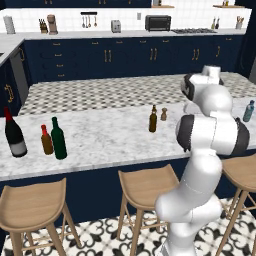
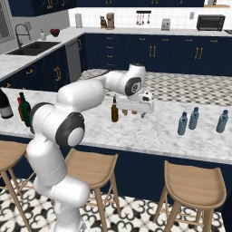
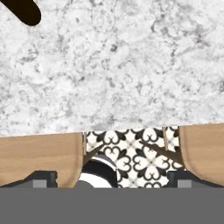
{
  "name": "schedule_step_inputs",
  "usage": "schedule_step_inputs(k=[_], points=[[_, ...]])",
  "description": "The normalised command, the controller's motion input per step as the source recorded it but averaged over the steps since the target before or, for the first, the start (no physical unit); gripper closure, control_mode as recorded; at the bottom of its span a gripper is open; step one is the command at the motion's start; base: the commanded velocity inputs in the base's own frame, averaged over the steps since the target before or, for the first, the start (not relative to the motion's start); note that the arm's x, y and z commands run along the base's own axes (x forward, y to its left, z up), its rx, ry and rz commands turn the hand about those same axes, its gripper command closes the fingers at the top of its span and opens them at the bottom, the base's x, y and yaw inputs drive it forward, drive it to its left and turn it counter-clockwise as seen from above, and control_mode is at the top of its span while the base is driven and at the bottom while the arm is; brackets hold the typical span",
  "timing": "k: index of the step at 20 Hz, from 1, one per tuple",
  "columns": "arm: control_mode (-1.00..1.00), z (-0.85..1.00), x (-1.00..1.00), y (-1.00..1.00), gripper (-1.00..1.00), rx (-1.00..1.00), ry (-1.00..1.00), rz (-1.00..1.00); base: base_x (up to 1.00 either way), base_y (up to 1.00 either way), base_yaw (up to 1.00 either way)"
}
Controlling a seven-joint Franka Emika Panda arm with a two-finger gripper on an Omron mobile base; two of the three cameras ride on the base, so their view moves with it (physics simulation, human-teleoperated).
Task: Move the plastic bottles in the middle to the plastics group, and the glass bottles in the middle to the glass group.
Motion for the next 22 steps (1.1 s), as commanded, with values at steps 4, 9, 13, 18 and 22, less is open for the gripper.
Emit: schedule_step_inputs(k=[4, 9, 13, 18, 22], points=[[-1.00, 0.13, 0.18, 0.82, -1.00, 0.02, 0.01, 0.42, 0.00, 0.00, 0.00], [-1.00, 0.01, 0.19, 0.72, -1.00, 0.01, -0.14, 0.39, 0.00, 0.00, 0.00], [-1.00, -0.01, 0.40, 0.58, -1.00, 0.12, -0.35, 0.24, 0.00, 0.00, 0.00], [-1.00, 0.00, 0.52, 0.46, -1.00, 0.12, -0.11, 0.02, 0.00, 0.00, 0.00], [-1.00, -0.02, 0.54, 0.47, -1.00, 0.03, -0.07, -0.22, 0.00, 0.00, 0.00]])
